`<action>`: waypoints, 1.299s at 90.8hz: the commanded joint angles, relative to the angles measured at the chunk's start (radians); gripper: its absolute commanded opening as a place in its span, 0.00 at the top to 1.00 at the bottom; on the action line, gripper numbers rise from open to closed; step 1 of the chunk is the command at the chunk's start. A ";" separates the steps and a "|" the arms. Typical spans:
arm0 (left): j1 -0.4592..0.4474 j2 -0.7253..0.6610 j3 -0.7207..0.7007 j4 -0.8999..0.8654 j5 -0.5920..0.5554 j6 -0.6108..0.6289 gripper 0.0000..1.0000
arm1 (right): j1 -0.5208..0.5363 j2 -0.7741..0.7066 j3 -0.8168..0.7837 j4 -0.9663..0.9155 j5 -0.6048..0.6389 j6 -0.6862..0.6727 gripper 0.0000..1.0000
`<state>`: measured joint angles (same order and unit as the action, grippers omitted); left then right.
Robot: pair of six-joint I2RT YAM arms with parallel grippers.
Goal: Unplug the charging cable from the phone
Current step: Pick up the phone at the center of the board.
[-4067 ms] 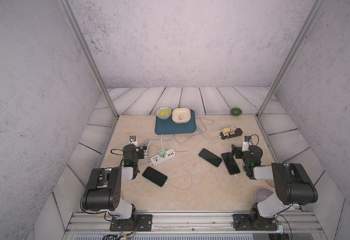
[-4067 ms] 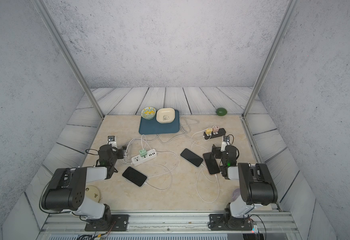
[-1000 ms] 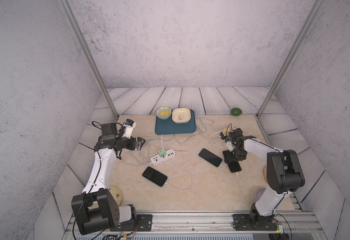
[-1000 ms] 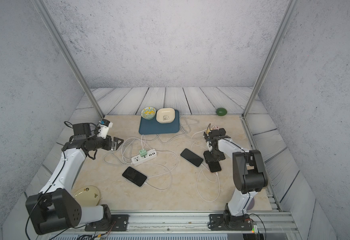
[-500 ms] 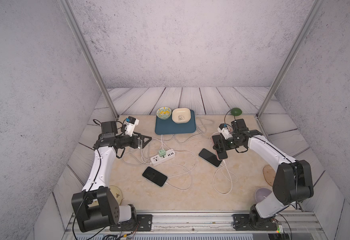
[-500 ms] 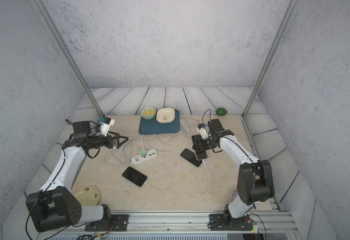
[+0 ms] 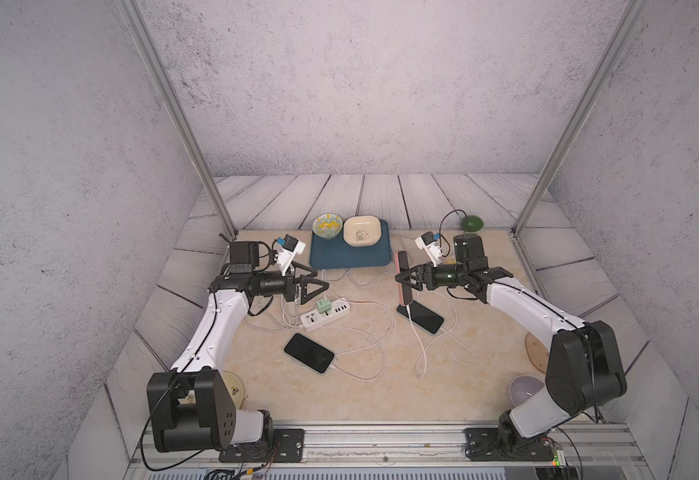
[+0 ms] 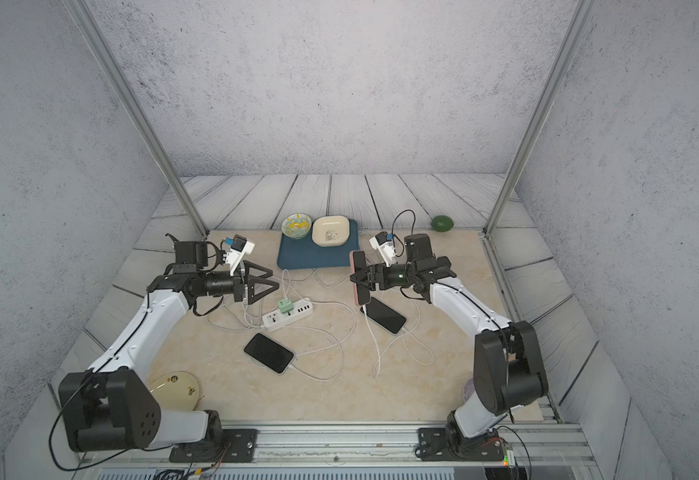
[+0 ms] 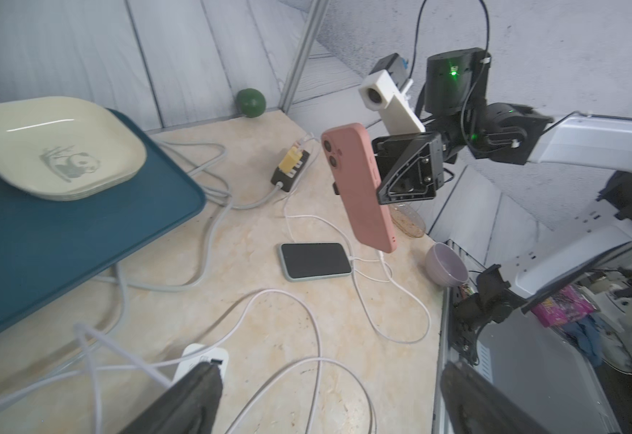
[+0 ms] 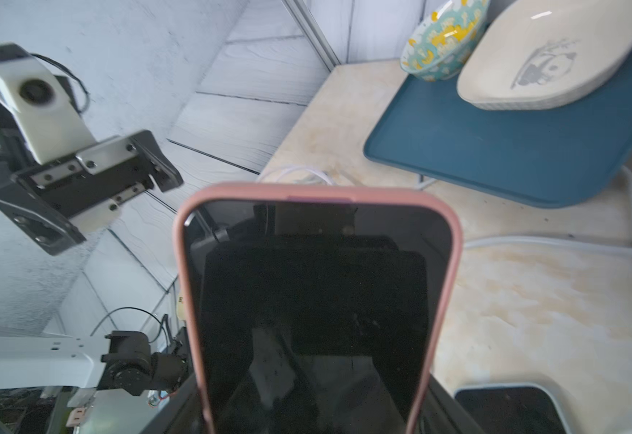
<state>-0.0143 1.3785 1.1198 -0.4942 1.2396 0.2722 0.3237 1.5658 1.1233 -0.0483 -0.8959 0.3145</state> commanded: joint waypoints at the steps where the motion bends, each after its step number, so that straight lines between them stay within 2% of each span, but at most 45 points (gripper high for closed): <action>1: -0.059 0.020 0.016 -0.077 0.097 0.066 0.02 | 0.021 -0.044 -0.041 0.344 -0.111 0.199 0.38; 14: -0.127 0.038 0.032 -0.118 0.146 0.071 0.02 | 0.048 -0.048 -0.062 0.484 -0.135 0.266 0.39; 33: -0.197 0.044 0.034 -0.088 0.147 0.015 0.02 | 0.118 -0.040 -0.075 0.676 -0.156 0.381 0.39; 76: -0.267 0.056 0.035 -0.022 0.070 -0.032 0.02 | 0.241 -0.003 -0.043 0.756 -0.169 0.442 0.42; 118: -0.302 0.049 0.042 -0.032 0.085 -0.017 0.02 | 0.299 0.055 -0.007 0.744 -0.153 0.422 0.43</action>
<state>-0.2985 1.4292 1.1347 -0.5220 1.3064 0.2394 0.6029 1.6138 1.0740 0.6476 -1.0477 0.7433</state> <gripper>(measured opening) 0.982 0.736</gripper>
